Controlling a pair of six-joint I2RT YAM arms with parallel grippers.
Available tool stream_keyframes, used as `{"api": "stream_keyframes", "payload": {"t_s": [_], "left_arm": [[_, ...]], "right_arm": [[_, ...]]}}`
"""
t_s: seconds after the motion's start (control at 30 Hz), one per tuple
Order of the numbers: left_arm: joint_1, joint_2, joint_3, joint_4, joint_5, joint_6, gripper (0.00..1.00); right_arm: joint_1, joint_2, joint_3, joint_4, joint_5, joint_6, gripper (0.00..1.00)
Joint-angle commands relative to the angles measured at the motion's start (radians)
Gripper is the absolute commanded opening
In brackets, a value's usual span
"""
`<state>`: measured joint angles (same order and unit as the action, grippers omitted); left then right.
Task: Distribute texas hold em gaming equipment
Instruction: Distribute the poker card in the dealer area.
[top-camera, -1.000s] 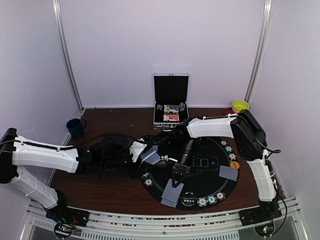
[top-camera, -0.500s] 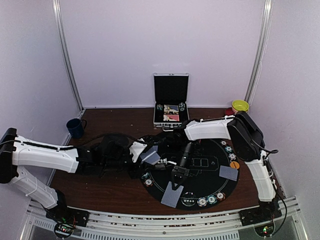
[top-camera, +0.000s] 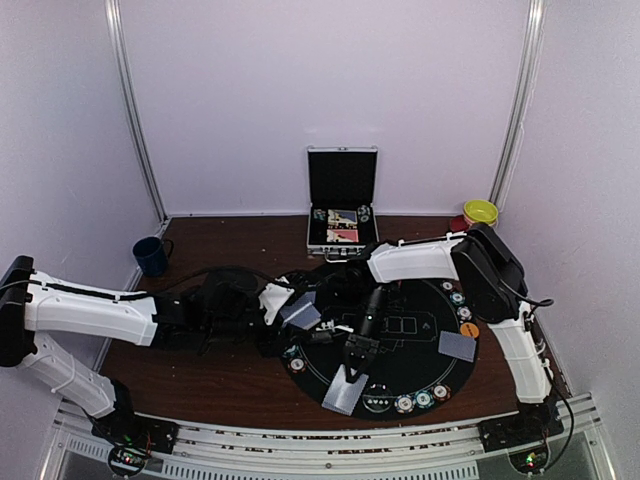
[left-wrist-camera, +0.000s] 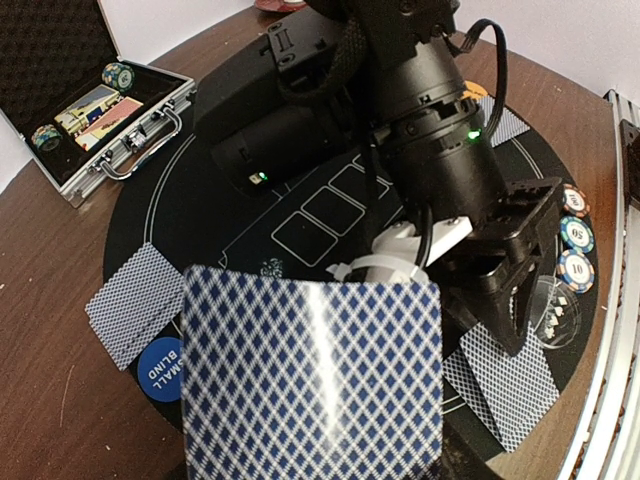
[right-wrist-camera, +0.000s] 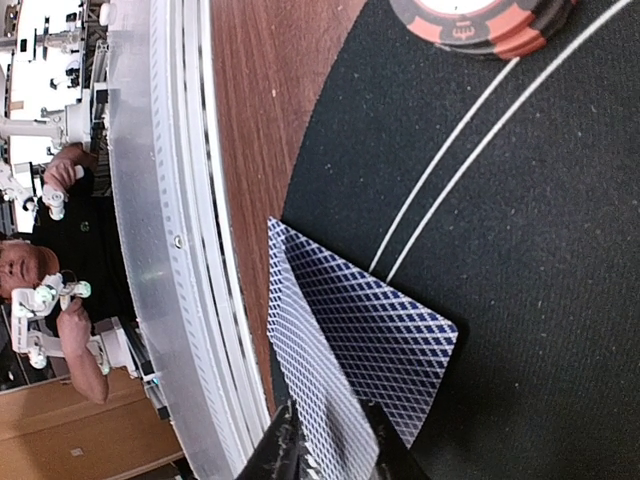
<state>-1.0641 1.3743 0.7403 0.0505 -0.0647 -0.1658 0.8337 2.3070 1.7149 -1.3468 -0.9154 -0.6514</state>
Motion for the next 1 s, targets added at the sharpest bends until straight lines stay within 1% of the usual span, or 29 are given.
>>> {"api": "stream_keyframes", "payload": {"t_s": [0.0, 0.37, 0.63, 0.83, 0.97], "left_arm": [[-0.007, 0.002, 0.005, 0.036, -0.001, 0.003, 0.53], [-0.007, 0.003, 0.005, 0.037, -0.001, 0.003, 0.53], [-0.007, 0.003, 0.005, 0.038, -0.003, 0.003, 0.53], [-0.007, 0.002, 0.005, 0.037, -0.003, 0.003, 0.53], [-0.007, 0.000, 0.005, 0.037, -0.001, 0.002, 0.53]], "right_arm": [[0.006, -0.025, 0.015, -0.003, 0.030, 0.002, 0.25], [0.005, -0.087, -0.012, 0.104, 0.119, 0.104, 0.30], [0.007, -0.141, -0.033, 0.171, 0.199, 0.168, 0.32], [0.003, -0.204, -0.047, 0.224, 0.298, 0.225, 0.35], [-0.007, -0.260, -0.061, 0.282, 0.386, 0.283, 0.39]]}}
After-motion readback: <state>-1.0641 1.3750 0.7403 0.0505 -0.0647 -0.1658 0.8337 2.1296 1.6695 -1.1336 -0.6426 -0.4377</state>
